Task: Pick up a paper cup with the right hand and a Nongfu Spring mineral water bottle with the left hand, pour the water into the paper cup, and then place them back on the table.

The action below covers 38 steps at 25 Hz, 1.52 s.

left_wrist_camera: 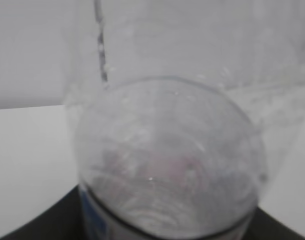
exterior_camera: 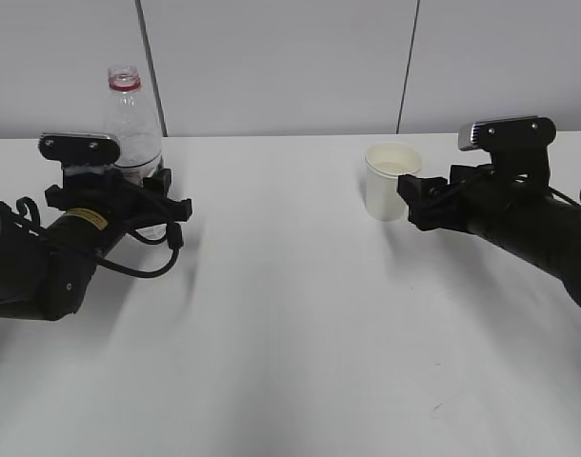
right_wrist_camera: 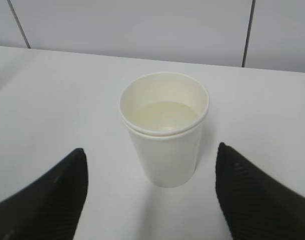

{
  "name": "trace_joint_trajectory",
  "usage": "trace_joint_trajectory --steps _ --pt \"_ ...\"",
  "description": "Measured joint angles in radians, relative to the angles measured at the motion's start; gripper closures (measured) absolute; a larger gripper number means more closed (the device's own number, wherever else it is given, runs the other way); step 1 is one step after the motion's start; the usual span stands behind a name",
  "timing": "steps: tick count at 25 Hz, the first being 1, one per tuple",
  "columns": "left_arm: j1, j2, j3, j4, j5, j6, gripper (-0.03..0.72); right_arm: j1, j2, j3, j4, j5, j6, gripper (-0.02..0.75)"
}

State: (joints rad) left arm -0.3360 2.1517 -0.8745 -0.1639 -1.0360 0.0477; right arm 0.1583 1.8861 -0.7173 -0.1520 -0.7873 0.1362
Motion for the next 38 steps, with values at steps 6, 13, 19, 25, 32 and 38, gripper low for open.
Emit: trace_joint_trajectory --steps 6,13,19,25,32,38 --pt "0.000 0.000 0.000 -0.004 0.003 0.000 0.231 0.000 0.000 0.000 0.000 0.000 0.000 0.145" --pt "0.000 -0.018 0.006 -0.005 0.055 0.000 0.130 0.000 0.000 0.000 0.000 0.005 0.000 0.145" --pt "0.000 -0.099 0.065 -0.007 0.055 0.013 0.126 0.000 -0.028 0.000 -0.004 0.095 0.000 0.145" --pt "0.000 -0.173 0.147 0.005 0.057 0.013 0.125 0.000 -0.104 0.000 -0.064 0.196 0.000 0.145" --pt "0.000 -0.282 0.248 0.010 0.100 0.013 0.125 0.000 -0.216 0.000 -0.079 0.420 0.005 0.146" --pt "0.000 -0.400 0.268 -0.032 0.379 0.013 0.125 0.000 -0.331 0.003 -0.079 0.705 0.062 0.146"
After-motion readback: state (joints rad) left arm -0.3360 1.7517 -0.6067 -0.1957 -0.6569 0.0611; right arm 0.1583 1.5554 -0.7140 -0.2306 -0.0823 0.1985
